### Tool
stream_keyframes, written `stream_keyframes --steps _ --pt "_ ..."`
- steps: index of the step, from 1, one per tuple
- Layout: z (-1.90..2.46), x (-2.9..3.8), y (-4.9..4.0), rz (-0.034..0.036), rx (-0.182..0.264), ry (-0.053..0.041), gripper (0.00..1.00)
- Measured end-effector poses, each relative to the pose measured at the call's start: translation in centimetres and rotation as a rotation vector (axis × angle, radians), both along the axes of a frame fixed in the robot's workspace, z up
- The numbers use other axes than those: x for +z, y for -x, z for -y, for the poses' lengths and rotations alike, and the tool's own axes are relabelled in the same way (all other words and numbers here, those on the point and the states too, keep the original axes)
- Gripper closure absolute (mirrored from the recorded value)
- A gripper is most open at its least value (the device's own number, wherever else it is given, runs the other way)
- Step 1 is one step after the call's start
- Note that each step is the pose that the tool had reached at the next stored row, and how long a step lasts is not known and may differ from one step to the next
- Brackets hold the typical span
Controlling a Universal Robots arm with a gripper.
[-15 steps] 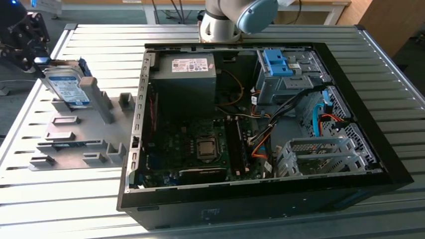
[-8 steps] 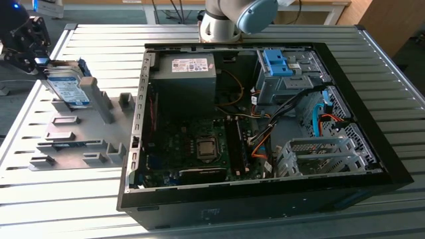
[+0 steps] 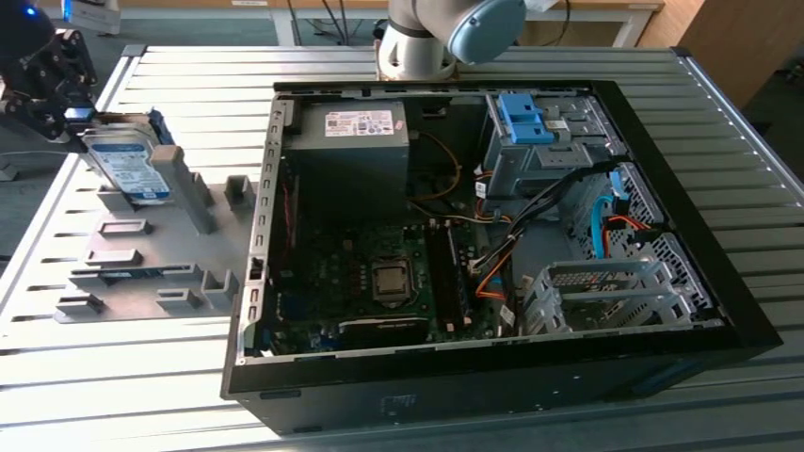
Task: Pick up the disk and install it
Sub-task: 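Pick up the disk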
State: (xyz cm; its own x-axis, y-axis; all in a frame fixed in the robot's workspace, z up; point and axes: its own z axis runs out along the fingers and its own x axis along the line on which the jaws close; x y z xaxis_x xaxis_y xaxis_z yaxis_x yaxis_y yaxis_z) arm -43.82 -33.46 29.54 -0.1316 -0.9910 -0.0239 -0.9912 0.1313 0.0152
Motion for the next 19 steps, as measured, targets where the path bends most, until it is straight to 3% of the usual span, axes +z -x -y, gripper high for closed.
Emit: stream_keyframes --steps 7,19 --pt "-0.29 -0.14 0.03 0.0 0.01 0.0 0.49" --pt "-0.31 -0.22 0.04 0.0 0.01 0.0 0.51"
